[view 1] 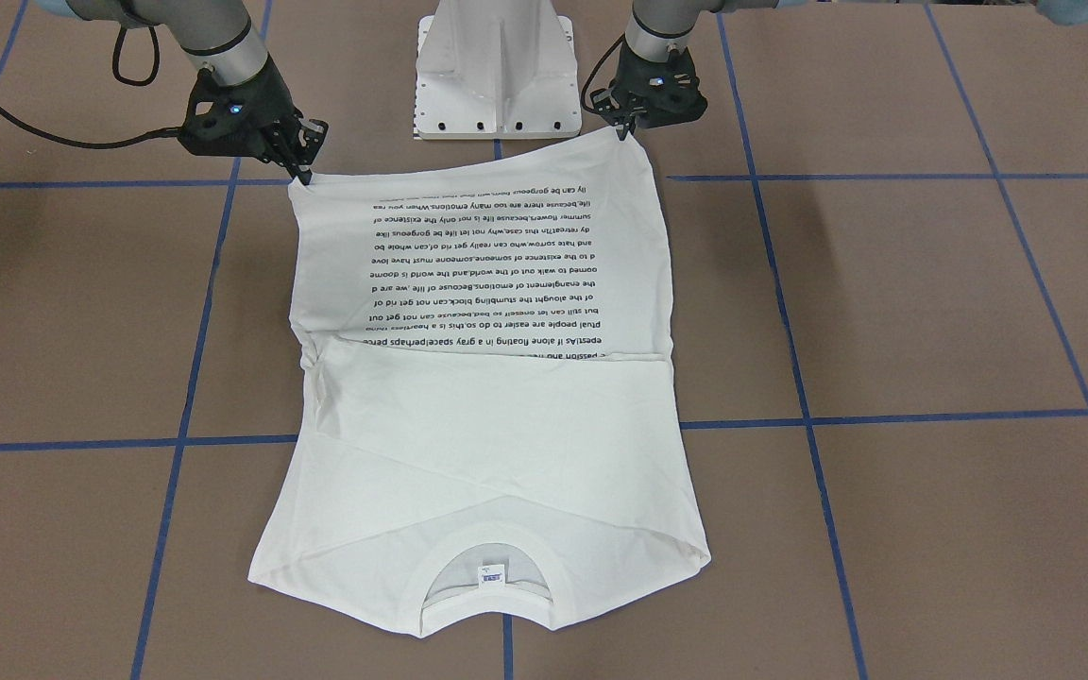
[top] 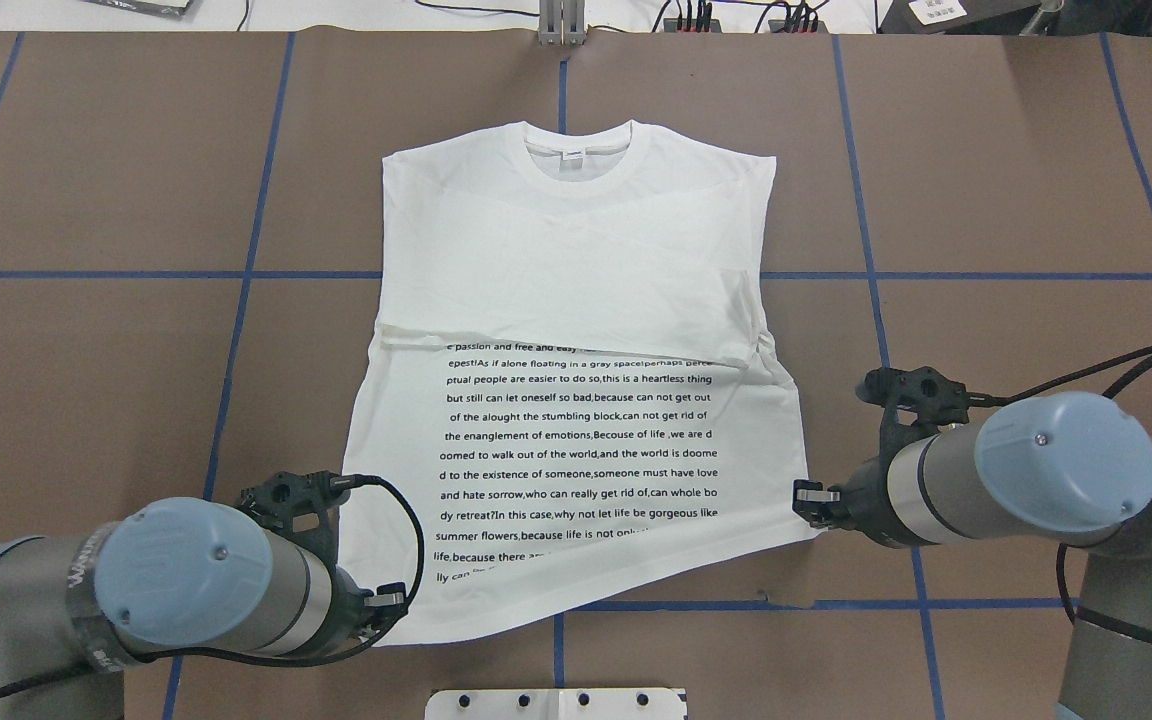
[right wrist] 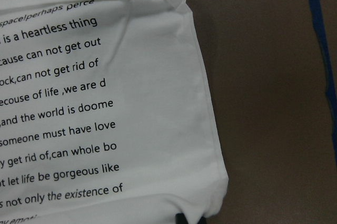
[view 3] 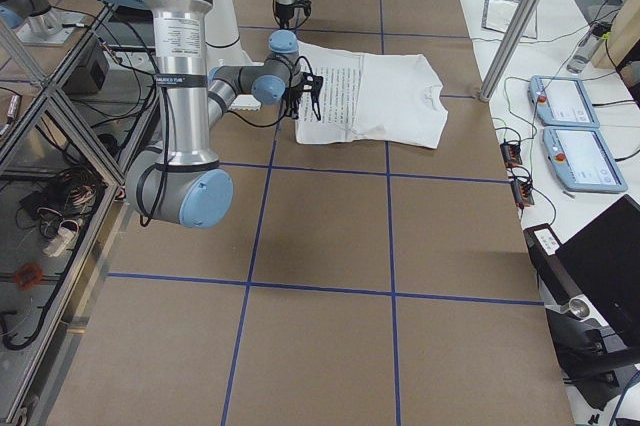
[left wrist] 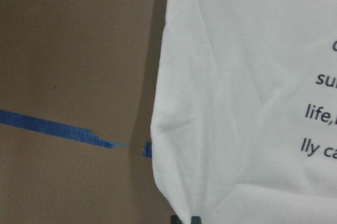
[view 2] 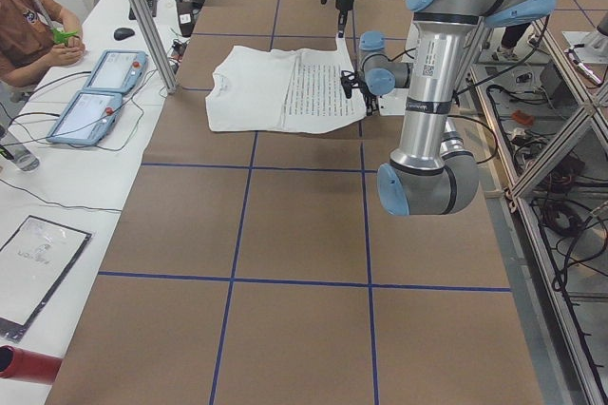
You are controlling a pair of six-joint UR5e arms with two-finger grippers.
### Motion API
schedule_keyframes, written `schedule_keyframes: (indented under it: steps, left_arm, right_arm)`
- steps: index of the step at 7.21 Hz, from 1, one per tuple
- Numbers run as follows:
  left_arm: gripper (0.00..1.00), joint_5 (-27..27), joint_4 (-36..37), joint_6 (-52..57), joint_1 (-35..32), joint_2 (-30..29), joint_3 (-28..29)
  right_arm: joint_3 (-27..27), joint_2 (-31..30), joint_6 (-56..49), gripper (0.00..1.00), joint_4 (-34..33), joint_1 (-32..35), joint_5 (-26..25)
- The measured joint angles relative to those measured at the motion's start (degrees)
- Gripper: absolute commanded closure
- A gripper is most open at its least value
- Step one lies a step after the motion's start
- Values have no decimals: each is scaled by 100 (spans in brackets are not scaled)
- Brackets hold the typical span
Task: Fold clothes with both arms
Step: 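Lift the hem corners off the table with both grippers, then fold the hem up over the shirt toward the collar with both grippers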
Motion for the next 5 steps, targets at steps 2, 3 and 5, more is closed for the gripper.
schedule_keyframes:
  steps: [2,3,5]
  left_arm:
    - [100,-154,18,24,-193,210,-487]
    - [100,-237,20,28,-224,409,-805]
    - [100,-550,22,12,-236,626,-1378]
  right_arm:
    - [186,-84,-114,100,14,515,705]
    - [414,-217,-132,100,22,728,1102]
    - [871,-386,-136,100,37,999,1894]
